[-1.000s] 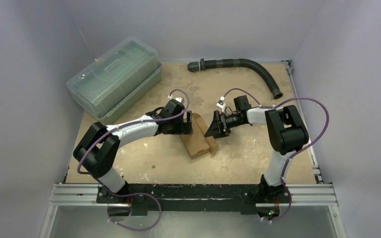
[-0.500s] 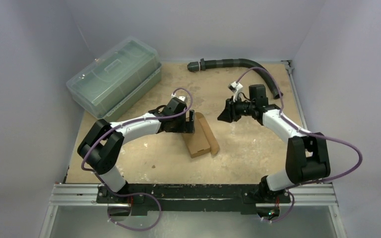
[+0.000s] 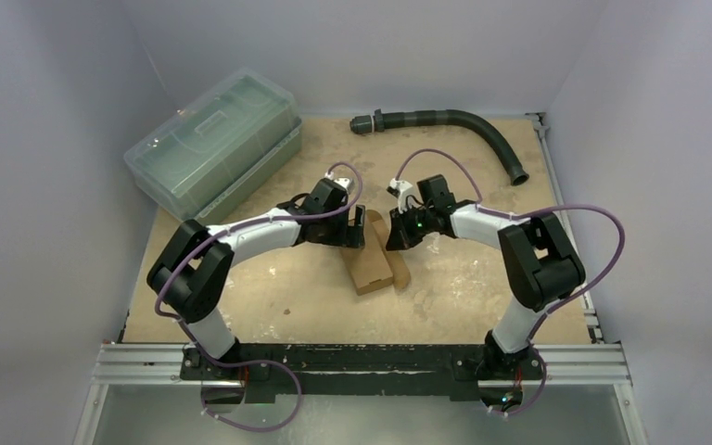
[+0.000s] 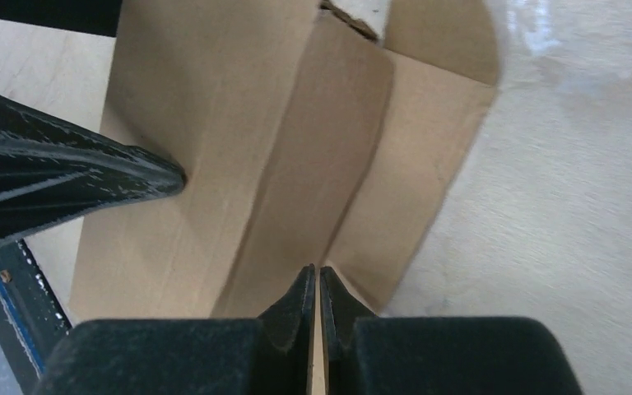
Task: Fold the paper box
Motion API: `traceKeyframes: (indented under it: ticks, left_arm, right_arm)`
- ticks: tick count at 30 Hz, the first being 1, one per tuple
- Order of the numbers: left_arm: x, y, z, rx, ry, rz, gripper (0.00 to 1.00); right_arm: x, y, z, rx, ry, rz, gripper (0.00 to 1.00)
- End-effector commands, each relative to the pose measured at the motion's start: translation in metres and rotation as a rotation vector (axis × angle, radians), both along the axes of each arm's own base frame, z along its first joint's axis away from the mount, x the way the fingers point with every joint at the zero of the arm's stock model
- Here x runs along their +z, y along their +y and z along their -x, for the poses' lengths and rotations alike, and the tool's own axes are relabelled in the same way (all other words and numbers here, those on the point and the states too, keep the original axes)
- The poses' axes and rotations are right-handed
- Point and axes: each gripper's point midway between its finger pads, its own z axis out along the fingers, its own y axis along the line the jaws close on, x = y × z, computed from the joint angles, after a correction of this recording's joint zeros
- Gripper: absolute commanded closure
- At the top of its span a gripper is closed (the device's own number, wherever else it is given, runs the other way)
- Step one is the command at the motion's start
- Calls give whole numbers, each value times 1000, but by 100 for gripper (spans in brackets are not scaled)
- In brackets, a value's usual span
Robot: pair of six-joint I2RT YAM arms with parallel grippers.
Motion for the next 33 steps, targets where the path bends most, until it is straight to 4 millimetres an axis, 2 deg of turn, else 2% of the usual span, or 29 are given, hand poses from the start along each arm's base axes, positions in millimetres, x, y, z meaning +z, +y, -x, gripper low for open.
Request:
traceKeyframes:
  ticks: [1,8,11,16,20,23,25,27,28,30,32,33]
  left_arm:
    - [-22,12,2,-59,45,-82,18]
    - [-23,6,-17,-100,31,-39,19]
    - [-27,6,-24,-127,35,-20,20]
    - [-34,14,-35,-207,24,-49,21]
    - [-39,22,-41,-250,27,-78,22]
    - [-40,24,-44,-277,30,-74,22]
    - [-39,22,-46,-297,29,-62,22]
    - [-40,22,-47,-309,33,-59,22]
    - [-41,21,-47,-315,34,-59,22]
    - [-43,20,-46,-326,41,-55,22]
    - [-46,21,-45,-333,52,-59,22]
    - [-47,21,-45,-333,57,-59,22]
  right_arm:
    - [11,24,1,18,2,-22,94]
    - [11,48,32,88,176,-168,94]
    - [14,52,33,97,192,-193,93]
    - [21,37,13,64,73,-108,92]
    - [42,5,-13,20,-44,-79,88]
    - [64,-14,-16,75,-174,-68,76]
    - [79,-15,-1,218,-271,-78,64]
    - [90,-16,19,369,-375,-95,47]
    - [93,-18,31,500,-487,-93,36]
    - [90,-23,64,689,-632,-108,4]
    - [78,-29,91,917,-893,-98,1]
    - [69,-30,103,978,-961,-94,1]
